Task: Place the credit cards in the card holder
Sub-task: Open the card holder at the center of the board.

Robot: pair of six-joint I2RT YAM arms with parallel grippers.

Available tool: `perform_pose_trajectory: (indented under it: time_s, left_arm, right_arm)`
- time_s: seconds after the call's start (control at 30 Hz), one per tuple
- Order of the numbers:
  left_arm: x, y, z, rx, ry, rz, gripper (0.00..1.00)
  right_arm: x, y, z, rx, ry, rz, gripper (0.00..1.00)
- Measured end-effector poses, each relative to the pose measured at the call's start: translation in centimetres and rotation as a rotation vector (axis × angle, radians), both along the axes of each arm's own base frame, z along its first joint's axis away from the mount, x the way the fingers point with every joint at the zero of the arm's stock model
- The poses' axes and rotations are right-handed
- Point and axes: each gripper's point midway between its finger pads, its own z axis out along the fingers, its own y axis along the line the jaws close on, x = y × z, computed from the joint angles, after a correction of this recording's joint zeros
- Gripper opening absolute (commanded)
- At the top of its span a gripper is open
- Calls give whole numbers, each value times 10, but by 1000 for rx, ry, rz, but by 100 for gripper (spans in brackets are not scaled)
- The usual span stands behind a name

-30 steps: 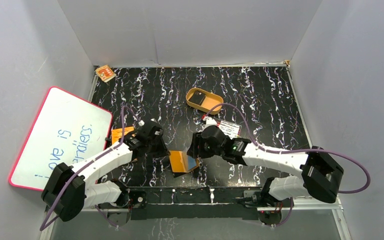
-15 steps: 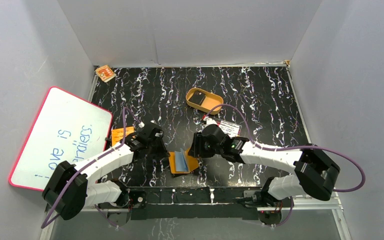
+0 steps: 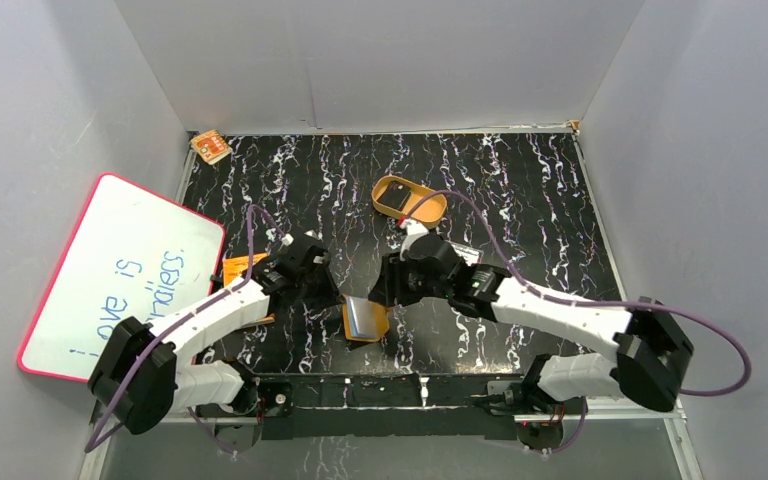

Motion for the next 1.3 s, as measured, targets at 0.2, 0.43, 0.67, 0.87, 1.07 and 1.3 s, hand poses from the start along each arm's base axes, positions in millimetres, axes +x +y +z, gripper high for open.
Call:
perform_pose_trajectory:
  time_s: [0.2, 0.43, 0.67, 0.87, 1.07, 1.3]
  left_arm:
    - [4, -6, 7, -24, -7, -4, 0]
    - [3, -8, 9, -37, -4, -7, 0]
    - [4, -10, 10, -44, -2, -4, 0]
    - [4, -11, 10, -46, -3, -4, 0]
    - [5, -12, 8, -47, 2, -4, 0]
    - [4, -12, 8, -48, 3, -4, 0]
  right_arm:
    - [-17, 23, -36, -28, 110, 120, 54]
    - [-25, 33, -37, -4, 128, 173, 58]
    - [-22, 34, -63, -60, 163, 159, 65]
    - [-18, 32, -80, -103, 177, 130, 68]
    - [-17, 30, -92, -136, 194, 111, 69]
    - [-13, 33, -100, -154, 202, 99, 73]
